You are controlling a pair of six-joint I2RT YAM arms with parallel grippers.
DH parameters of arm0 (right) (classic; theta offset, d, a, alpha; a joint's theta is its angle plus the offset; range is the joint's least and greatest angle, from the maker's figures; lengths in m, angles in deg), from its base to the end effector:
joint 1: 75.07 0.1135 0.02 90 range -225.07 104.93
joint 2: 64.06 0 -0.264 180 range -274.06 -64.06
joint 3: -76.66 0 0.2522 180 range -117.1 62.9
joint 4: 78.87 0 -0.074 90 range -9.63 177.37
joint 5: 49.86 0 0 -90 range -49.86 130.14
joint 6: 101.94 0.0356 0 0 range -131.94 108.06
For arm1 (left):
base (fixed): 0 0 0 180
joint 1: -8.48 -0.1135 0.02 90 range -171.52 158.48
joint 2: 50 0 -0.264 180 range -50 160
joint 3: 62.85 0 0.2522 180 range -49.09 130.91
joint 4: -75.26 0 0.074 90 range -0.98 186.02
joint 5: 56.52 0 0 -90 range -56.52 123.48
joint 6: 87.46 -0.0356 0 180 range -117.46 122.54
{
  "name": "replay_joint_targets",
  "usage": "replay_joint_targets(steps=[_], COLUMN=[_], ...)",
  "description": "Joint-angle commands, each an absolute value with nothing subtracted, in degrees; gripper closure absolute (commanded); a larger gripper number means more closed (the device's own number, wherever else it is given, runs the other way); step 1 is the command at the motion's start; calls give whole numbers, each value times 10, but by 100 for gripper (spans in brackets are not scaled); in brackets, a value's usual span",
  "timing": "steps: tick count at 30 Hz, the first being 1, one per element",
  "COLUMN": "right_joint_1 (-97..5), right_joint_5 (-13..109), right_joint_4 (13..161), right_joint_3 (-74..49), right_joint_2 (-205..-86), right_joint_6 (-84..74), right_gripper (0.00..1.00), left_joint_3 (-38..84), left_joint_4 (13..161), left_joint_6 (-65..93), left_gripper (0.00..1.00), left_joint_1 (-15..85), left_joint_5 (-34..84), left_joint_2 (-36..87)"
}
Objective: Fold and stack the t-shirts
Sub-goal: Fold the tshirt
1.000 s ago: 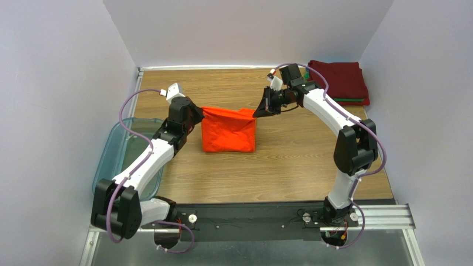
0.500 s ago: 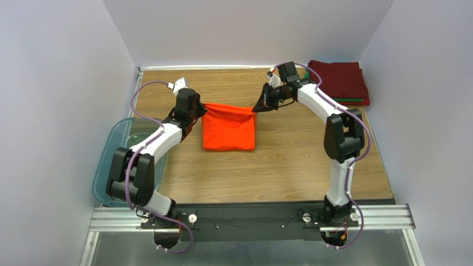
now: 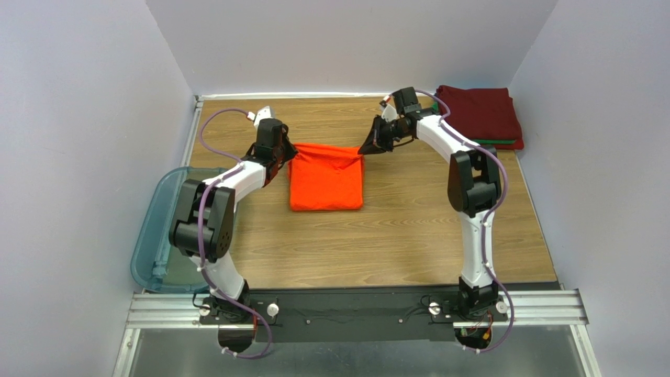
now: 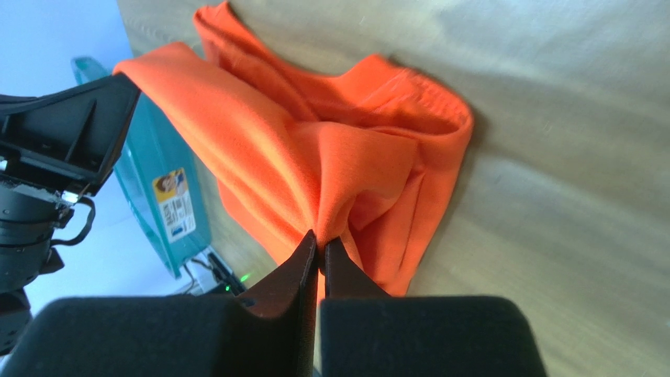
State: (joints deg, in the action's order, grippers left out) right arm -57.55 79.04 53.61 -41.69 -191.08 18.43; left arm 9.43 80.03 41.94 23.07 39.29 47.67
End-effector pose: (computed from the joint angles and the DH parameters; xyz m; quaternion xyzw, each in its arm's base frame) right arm 0.4556 0.1673 0.2018 0.0047 0.9074 0.4025 0.1213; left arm 0.3664 -0.0917 0.2120 -0.2106 0.8400 -0.1870 0.4638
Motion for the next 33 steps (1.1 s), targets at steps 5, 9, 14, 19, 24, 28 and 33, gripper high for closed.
replay_joint_targets(steps=[5, 9, 14, 19, 24, 28, 33], right_joint_1=[-592, -592, -588, -555, -534, -531, -531], right_joint_5=[767, 781, 774, 784, 792, 813, 804], right_joint_4=[539, 539, 546, 577, 604, 606, 606], right_joint_3=[-501, -518, -443, -378, -389, -440, -487], right_joint_2=[-1969, -1957, -1881, -1833, -1858, -1908, -1962], right_joint_6=[177, 180, 175, 164, 168, 172, 174], right_gripper=[35, 0, 0, 0, 0, 0, 0], left_joint_3=[144, 141, 102, 81, 89, 124, 152], left_joint_4=[781, 781, 772, 747, 713, 714, 721], left_joint_6=[395, 395, 393, 387, 387, 380, 374], left_gripper=[38, 14, 11, 10, 10, 10, 10], left_joint_1=[211, 212, 223, 236, 237, 237, 236], left_joint_5=[359, 344, 312, 276, 231, 189, 197], left_joint_2=[514, 480, 426, 412, 453, 510, 559])
